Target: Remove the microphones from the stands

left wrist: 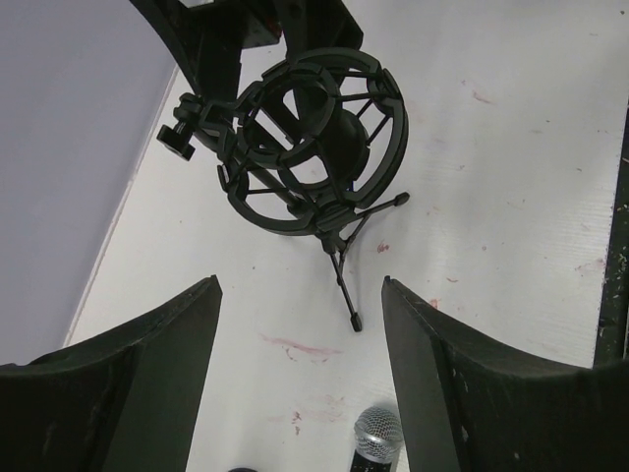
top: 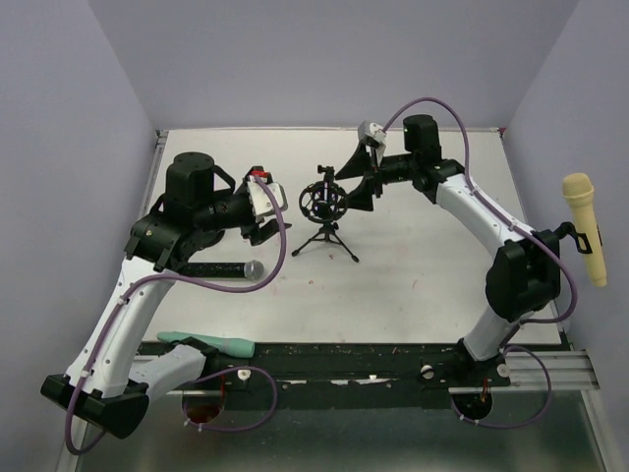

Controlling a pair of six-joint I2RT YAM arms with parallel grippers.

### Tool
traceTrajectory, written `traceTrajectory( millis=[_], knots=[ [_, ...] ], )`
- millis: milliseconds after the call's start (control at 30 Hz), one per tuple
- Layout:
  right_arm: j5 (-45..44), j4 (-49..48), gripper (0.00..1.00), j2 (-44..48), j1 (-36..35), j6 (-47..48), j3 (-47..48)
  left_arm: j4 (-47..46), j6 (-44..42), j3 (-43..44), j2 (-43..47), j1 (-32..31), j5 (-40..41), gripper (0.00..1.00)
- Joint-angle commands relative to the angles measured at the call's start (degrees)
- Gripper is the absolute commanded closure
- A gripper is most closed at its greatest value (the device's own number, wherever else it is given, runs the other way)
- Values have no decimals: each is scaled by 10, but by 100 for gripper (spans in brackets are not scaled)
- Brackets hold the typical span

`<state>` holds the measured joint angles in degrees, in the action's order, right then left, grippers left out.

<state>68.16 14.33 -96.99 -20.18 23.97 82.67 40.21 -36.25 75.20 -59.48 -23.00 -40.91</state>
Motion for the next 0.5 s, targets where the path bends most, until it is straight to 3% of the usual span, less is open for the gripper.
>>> traceTrajectory(
  millis=[0,67,167,267,367,467],
  knots=[
    [23,-159,12,-35,-18,-87,-17,41,-15,34,-5,-1,18,25],
    [22,-260,13,-51,-17,-194,-28,44,-17,36,-6,-1,21,25],
    [19,-356,19,-77,-18,-284,-30,42,-16,35,-10,-1,19,26],
    [20,-384,32,-91,-19,-329,-20,33,-9,31,-12,-1,9,26],
    [9,-330,55,-96,-20,-333,5,10,0,15,-10,-1,7,26],
    [-7,-260,93,-82,-21,-327,7,-44,41,-21,-2,0,21,27]
  ],
)
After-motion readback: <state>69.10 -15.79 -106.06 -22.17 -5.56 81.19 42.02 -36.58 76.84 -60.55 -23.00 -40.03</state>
